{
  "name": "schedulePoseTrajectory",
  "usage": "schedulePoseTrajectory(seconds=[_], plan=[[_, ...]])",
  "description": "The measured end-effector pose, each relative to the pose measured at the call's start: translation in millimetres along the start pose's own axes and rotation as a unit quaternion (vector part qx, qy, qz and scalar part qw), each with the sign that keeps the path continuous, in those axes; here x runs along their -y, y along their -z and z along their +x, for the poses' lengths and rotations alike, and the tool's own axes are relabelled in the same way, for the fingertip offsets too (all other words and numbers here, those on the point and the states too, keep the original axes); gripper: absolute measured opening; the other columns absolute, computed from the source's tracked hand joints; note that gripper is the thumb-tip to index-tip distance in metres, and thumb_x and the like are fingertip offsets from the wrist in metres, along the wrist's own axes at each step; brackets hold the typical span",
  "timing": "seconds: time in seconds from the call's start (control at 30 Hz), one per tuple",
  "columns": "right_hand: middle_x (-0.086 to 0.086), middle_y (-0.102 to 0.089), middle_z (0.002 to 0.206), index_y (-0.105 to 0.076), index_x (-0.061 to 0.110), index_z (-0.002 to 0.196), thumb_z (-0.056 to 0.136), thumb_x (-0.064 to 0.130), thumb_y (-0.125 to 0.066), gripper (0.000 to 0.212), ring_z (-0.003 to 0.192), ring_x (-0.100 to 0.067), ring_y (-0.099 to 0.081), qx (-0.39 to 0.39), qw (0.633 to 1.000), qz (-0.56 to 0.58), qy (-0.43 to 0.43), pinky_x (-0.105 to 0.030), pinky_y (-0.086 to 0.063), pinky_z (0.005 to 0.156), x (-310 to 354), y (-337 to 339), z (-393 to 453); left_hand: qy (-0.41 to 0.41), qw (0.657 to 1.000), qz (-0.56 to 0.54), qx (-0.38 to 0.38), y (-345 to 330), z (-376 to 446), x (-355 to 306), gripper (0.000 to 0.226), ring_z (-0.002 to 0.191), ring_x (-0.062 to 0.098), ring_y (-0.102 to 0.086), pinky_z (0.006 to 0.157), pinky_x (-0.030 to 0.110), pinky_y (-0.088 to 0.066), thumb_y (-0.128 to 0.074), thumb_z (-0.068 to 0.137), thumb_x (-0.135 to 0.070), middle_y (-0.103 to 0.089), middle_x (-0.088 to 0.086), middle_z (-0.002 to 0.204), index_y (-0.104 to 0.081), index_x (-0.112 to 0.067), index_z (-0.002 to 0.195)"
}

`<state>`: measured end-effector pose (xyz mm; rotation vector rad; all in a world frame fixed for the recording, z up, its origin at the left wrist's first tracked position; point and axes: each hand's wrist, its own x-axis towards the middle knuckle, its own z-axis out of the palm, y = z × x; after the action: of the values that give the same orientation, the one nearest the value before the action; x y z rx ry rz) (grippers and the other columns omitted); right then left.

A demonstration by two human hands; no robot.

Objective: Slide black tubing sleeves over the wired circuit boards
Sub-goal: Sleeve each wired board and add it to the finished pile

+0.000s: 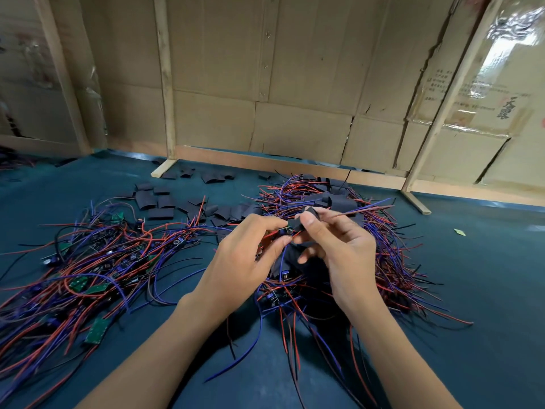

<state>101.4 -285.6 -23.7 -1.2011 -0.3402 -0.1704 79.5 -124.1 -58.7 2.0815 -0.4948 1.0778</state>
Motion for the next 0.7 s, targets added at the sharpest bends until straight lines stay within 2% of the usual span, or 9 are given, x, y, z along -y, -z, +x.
schedulePoseTrajectory(seconds=[0.13,0.33,0.43,0.6,0.7], plan=[[-0.009,-0.07,0.077,-0.069,-0.005,0.101,0.075,0.028,-0.081,0.044,0.063,-0.022,-0.066,-0.004,1.0,0.0,-0.02,-0.028,-0.05,0.044,-0.5,-2.2,-1.3,-0.005,0.999,-0.024,-0.048,-2.9,-1.1,-3.3,0.022,0.094,-0.004,-0.061,0.084,0.011,-0.043,-0.075,0.089,-0.015,-0.068,-0.004,0.1,-0.068,-0.007,0.109],[-0.017,-0.071,0.081,-0.075,0.009,0.085,0.079,0.034,-0.078,0.026,0.067,-0.027,-0.07,-0.01,0.998,0.02,-0.053,-0.028,-0.05,0.045,2.1,-4.0,-2.9,-0.049,0.996,-0.026,-0.071,-3.9,0.8,-3.1,0.021,0.095,0.007,-0.063,0.084,0.018,-0.047,-0.074,0.089,-0.005,-0.066,0.0,0.102,-0.071,-0.004,0.11],[-0.015,-0.074,0.083,-0.078,0.013,0.085,0.079,0.034,-0.078,0.022,0.068,-0.027,-0.072,-0.002,0.997,0.028,-0.067,-0.027,-0.049,0.045,4.2,-4.6,-3.9,-0.055,0.995,-0.016,-0.078,-3.7,0.9,-2.4,0.021,0.096,0.006,-0.062,0.085,0.016,-0.045,-0.074,0.089,-0.003,-0.065,0.002,0.102,-0.071,-0.004,0.109],[-0.015,-0.072,0.087,-0.077,0.011,0.089,0.073,0.04,-0.082,0.033,0.071,-0.029,-0.073,-0.001,0.997,0.031,-0.074,-0.027,-0.05,0.045,5.9,-6.5,-4.7,-0.034,0.996,-0.029,-0.078,-5.0,-0.9,-1.9,0.02,0.094,0.005,-0.062,0.083,0.017,-0.046,-0.071,0.093,-0.011,-0.063,-0.004,0.102,-0.068,-0.007,0.112],[-0.013,-0.071,0.086,-0.077,0.013,0.087,0.076,0.041,-0.081,0.03,0.074,-0.033,-0.073,-0.002,0.996,0.034,-0.078,-0.028,-0.05,0.045,5.4,-6.1,-4.8,-0.044,0.997,-0.031,-0.062,-4.9,-0.2,-2.4,0.019,0.099,0.006,-0.061,0.084,0.018,-0.047,-0.07,0.094,-0.011,-0.061,-0.004,0.106,-0.066,-0.008,0.113]])
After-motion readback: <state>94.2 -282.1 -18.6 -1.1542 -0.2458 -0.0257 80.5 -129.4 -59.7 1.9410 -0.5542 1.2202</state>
